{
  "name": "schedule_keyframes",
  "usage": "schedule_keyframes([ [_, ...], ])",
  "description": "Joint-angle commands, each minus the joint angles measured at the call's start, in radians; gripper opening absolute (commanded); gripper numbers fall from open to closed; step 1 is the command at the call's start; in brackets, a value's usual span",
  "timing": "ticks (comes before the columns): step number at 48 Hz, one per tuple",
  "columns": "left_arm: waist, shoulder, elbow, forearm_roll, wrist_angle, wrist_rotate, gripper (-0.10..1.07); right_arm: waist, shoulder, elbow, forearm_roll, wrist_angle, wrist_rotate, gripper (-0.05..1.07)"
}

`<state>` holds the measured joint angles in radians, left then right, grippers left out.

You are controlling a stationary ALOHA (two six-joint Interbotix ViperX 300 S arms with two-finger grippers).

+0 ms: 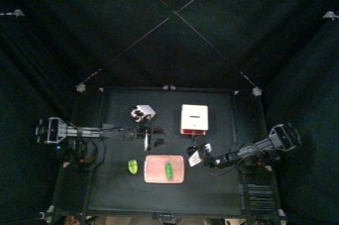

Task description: Grab pea

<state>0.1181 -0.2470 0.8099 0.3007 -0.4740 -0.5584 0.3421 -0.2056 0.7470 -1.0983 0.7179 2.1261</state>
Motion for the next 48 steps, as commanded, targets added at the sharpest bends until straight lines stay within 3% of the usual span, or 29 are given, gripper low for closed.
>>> schedule_keyframes([
  [1,-0.028,-0.094,0.040,0.008,-0.046,0.008,0.86,0.005,-0.003,-0.049,0.028,-0.006,-0.005,0.40],
  [8,-0.074,-0.219,0.132,0.021,-0.067,0.028,0.86,0.005,0.031,-0.097,0.057,-0.012,-0.009,0.40],
  [24,-0.075,-0.469,0.299,0.006,-0.067,0.114,0.86,0.003,0.138,-0.158,0.117,-0.072,-0.011,0.41],
  [48,-0.031,-0.500,0.351,-0.046,-0.066,0.121,0.86,0.000,0.250,-0.189,0.169,-0.202,-0.011,0.58],
])
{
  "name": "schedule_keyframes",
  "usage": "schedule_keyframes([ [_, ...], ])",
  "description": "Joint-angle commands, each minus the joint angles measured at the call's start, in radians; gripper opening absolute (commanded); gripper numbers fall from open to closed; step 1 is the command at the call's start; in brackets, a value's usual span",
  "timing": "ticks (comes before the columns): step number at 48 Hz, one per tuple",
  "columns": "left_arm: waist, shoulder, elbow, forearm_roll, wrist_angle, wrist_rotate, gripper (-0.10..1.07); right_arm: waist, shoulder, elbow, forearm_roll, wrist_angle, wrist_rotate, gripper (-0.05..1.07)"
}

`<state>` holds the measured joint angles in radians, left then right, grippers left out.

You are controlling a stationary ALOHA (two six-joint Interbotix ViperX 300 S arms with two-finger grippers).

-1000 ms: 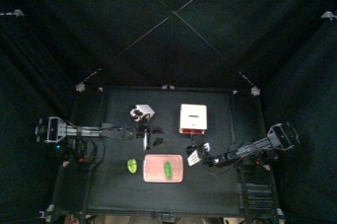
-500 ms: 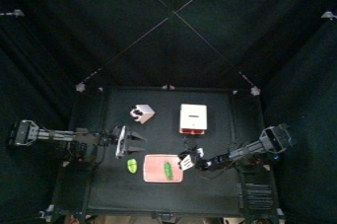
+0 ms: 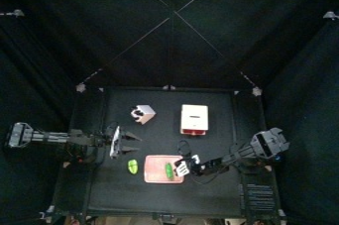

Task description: Grab pea

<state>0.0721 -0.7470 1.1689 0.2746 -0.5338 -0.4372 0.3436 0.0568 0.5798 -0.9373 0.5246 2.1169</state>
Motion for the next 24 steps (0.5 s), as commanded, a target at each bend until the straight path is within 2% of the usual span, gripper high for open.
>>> schedule_keyframes([
  [1,0.018,0.000,-0.008,-0.025,-0.005,0.002,0.86,-0.002,-0.011,-0.021,0.009,-0.009,-0.002,0.59],
  [8,0.034,0.000,0.003,-0.060,0.000,0.003,0.86,-0.003,0.005,-0.028,0.018,-0.012,-0.002,0.69],
  [24,0.048,0.002,0.009,-0.064,0.000,0.003,0.86,-0.005,0.077,-0.097,0.032,-0.009,-0.003,0.93],
])
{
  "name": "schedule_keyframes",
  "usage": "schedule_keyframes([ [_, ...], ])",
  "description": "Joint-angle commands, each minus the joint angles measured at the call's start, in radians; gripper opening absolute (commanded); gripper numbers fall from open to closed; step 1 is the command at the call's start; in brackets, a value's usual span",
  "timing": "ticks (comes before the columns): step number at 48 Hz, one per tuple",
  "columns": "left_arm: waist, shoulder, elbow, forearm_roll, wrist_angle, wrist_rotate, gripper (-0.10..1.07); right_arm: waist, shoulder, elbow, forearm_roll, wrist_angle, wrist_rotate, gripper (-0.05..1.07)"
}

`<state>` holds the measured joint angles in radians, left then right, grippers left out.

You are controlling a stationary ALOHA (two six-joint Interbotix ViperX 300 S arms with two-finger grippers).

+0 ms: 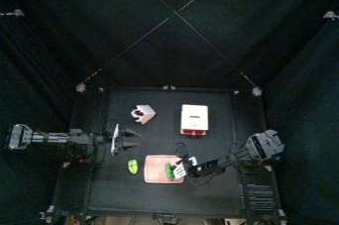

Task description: Grab pea

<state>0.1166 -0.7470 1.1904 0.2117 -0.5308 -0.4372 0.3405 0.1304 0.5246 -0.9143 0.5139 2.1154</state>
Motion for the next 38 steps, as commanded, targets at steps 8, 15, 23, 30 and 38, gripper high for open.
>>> schedule_keyframes([
  [8,0.003,0.002,-0.012,-0.002,-0.003,0.003,0.86,-0.003,0.044,-0.084,0.028,0.002,-0.002,0.98],
  [15,0.006,0.000,-0.012,0.000,-0.003,0.003,0.86,-0.006,0.083,-0.112,0.038,0.029,-0.003,0.98],
  [23,0.009,0.000,-0.009,-0.002,-0.003,0.003,0.86,0.002,0.100,-0.153,0.066,0.137,-0.005,0.98],
  [30,0.017,0.000,-0.006,-0.003,-0.003,0.003,0.86,0.014,0.109,-0.187,0.077,0.195,-0.029,0.98],
  [38,0.020,0.000,-0.006,-0.005,-0.003,0.002,0.86,0.014,0.147,-0.241,0.141,0.210,-0.118,0.98],
])
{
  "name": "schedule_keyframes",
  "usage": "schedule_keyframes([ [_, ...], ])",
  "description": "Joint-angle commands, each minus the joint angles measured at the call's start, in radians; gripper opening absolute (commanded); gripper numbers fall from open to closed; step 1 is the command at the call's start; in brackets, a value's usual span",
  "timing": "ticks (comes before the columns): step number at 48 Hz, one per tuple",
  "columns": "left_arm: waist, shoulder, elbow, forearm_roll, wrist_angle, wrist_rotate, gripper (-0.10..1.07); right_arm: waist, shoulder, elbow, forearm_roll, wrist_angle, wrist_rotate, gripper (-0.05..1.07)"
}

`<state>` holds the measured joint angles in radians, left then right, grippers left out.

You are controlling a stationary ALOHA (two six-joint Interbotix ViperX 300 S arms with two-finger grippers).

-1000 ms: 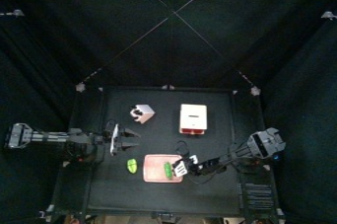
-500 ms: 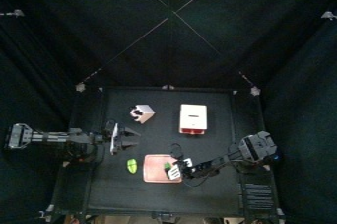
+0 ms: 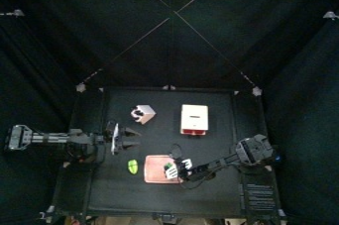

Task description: Grab pea

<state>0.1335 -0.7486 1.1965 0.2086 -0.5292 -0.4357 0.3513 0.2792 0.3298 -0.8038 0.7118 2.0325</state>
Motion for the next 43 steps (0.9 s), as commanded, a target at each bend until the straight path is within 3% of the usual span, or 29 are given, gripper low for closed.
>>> schedule_keyframes([
  [1,0.003,0.002,-0.012,-0.003,-0.005,0.000,0.86,0.003,0.005,-0.054,0.041,0.017,-0.049,0.98],
  [14,0.003,0.002,-0.011,-0.003,-0.005,0.002,0.86,-0.003,0.064,-0.129,0.190,0.104,-0.241,0.98],
  [43,0.006,0.002,-0.009,-0.003,-0.005,0.000,0.86,-0.008,0.106,-0.175,0.215,0.117,-0.322,0.94],
])
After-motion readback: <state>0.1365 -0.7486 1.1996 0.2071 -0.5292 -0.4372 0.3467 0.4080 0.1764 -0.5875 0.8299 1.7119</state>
